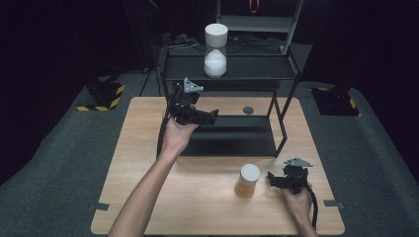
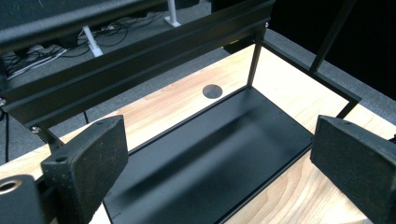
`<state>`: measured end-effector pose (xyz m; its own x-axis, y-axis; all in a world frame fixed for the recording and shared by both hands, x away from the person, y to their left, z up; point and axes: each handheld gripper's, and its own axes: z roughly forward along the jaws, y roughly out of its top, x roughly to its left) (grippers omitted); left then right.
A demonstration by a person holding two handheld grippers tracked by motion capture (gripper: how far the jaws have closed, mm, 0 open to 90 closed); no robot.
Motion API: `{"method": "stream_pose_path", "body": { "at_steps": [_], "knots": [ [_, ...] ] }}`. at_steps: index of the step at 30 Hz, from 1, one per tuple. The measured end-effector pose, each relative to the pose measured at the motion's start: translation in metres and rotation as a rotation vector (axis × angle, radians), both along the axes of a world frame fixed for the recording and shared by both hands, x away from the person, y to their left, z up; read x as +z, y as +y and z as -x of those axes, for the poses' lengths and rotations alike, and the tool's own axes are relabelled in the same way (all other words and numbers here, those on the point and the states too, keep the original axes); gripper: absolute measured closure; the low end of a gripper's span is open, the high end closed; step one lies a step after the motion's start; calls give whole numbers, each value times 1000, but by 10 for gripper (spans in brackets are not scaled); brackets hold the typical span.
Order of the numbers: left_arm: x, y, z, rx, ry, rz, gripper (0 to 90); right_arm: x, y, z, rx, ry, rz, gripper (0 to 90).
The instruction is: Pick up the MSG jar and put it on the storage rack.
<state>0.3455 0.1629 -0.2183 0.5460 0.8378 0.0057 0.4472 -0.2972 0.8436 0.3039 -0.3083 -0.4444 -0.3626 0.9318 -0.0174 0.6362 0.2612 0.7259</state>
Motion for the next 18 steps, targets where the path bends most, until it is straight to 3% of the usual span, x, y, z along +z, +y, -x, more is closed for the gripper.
{"method": "stream_pose_path", "body": {
  "at_steps": [18],
  "knots": [
    [-21,5,-1,10,29,-4,42,0,0,0,1,-1,2,46]
  ]
}}
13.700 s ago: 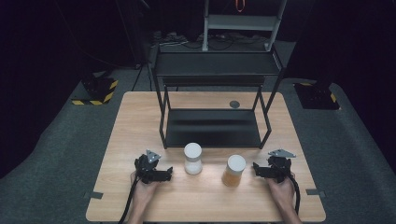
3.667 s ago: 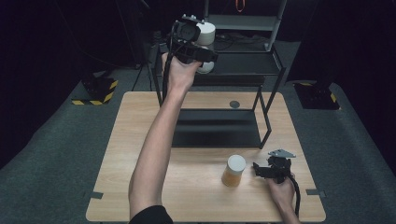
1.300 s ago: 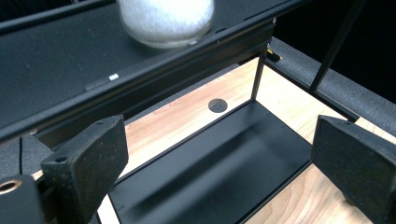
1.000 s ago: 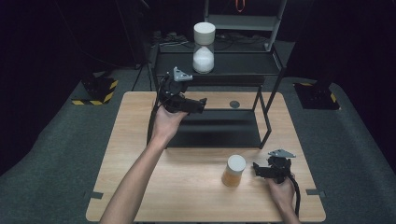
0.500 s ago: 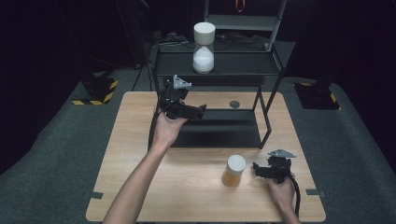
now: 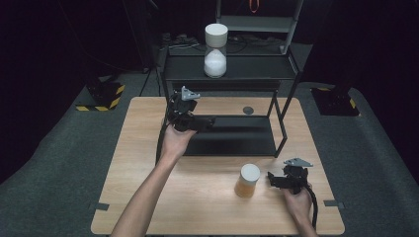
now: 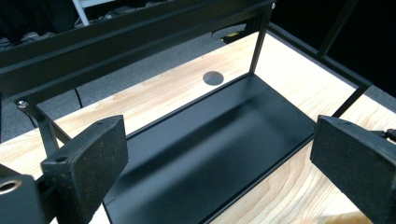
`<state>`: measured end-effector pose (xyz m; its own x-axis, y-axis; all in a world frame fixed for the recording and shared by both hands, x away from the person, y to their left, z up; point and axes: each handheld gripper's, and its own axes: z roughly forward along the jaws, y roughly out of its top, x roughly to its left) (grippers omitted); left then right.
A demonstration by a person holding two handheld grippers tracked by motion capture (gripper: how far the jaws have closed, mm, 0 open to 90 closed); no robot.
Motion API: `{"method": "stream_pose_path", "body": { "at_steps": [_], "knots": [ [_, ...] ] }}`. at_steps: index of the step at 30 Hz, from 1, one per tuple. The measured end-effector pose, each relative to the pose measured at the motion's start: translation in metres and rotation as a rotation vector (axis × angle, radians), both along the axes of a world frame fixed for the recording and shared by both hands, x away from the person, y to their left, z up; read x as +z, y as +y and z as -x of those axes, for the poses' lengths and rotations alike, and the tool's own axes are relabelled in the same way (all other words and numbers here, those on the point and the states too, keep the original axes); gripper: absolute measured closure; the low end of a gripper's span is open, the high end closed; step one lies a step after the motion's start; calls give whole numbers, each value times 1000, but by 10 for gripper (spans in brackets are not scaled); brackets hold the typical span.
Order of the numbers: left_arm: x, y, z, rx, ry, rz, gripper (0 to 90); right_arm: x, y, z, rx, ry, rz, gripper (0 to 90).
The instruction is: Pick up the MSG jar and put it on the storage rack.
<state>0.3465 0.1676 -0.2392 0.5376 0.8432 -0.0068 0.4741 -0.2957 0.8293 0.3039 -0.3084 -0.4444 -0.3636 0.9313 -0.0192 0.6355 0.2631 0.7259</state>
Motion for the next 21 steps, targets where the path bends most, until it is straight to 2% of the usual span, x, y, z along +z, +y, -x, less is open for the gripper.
{"method": "stream_pose_path", "body": {
  "at_steps": [14,21],
  "knots": [
    [-16,-2,2,-3,14,-9,42,0,0,0,0,0,0,46],
    [-27,-1,2,3,35,-2,43,0,0,0,-1,0,0,46]
  ]
}}
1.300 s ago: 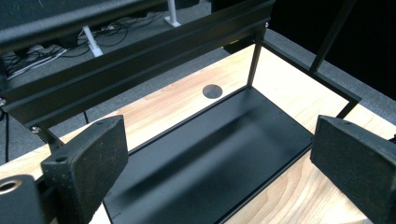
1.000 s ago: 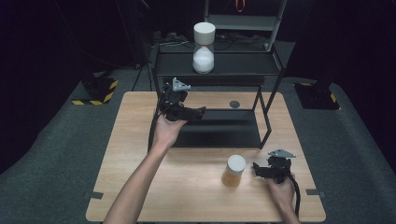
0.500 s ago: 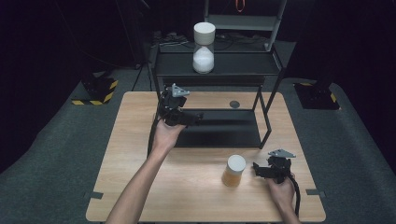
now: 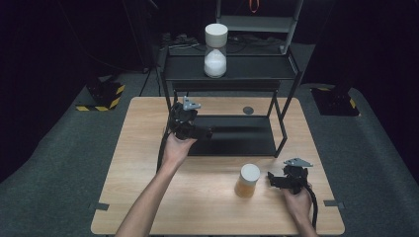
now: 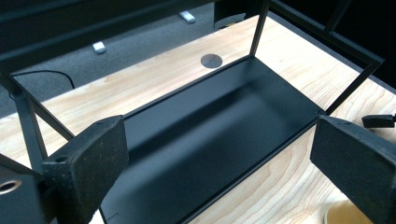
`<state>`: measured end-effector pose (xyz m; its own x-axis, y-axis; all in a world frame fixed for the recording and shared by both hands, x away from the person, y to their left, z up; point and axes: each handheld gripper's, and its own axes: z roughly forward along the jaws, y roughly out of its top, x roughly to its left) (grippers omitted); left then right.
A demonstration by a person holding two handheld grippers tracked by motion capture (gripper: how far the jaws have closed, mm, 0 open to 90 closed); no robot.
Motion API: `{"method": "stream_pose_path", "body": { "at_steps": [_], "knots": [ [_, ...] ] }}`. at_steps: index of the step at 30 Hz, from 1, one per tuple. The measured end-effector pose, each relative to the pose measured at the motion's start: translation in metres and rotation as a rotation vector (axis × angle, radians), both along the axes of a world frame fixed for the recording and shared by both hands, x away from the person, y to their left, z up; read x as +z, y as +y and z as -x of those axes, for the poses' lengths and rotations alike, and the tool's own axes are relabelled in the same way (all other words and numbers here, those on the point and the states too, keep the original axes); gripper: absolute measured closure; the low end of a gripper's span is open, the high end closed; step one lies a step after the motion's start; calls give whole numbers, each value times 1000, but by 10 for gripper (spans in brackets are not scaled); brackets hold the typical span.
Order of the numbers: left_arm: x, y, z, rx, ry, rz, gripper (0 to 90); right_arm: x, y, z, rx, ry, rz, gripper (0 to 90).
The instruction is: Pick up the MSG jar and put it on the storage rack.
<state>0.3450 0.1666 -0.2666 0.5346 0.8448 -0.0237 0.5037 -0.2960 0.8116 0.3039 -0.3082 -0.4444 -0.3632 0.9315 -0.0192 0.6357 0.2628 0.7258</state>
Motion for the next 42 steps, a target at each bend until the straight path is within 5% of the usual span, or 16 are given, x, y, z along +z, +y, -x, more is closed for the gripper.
{"method": "stream_pose_path", "body": {
  "at_steps": [7,42],
  "knots": [
    [-13,-4,8,-1,-12,-28,42,0,0,0,0,0,0,46],
    [-81,-2,19,16,46,-28,41,0,0,0,-1,-1,1,46]
  ]
}}
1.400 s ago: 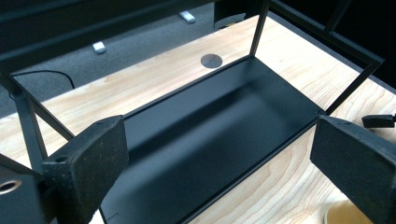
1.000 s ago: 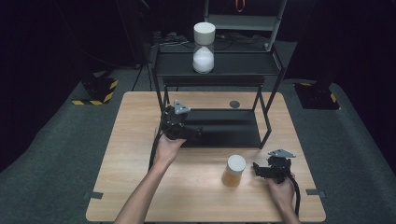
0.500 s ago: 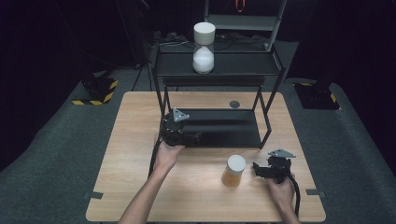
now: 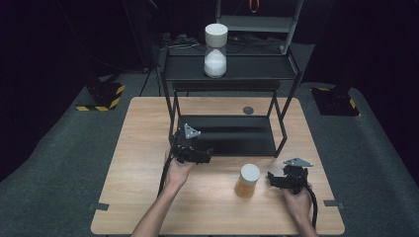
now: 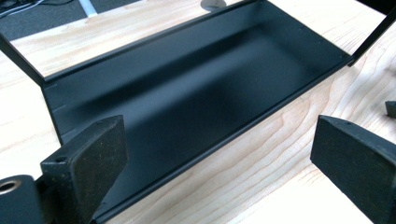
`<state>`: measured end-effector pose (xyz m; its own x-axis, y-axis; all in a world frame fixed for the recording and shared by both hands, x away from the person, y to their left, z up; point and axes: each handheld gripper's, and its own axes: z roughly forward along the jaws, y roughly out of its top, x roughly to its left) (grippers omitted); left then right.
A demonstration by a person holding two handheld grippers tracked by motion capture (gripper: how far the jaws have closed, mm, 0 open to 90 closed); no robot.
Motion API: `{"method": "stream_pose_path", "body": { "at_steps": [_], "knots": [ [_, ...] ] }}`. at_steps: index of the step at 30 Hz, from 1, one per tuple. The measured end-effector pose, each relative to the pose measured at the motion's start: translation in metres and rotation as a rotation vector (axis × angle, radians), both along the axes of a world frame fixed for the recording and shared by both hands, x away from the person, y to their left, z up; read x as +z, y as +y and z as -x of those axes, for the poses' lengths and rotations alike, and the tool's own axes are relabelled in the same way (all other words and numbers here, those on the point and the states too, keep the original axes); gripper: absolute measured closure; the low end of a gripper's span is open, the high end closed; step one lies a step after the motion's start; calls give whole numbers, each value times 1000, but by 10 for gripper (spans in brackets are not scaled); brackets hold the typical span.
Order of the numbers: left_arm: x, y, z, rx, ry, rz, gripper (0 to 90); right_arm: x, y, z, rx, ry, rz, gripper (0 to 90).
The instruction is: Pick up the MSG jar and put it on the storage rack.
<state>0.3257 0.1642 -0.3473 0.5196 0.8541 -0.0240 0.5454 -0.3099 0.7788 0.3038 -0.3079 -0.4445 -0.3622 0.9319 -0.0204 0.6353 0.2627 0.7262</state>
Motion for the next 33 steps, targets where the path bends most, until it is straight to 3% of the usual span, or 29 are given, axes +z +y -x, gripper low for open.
{"method": "stream_pose_path", "body": {
  "at_steps": [11,16,33],
  "knots": [
    [-30,3,7,31,25,24,40,0,0,0,-2,1,-1,46],
    [-44,2,8,41,45,16,40,0,0,0,-2,1,-1,46],
    [-76,-3,16,57,60,-25,39,0,0,0,-2,1,-1,44]
  ]
}}
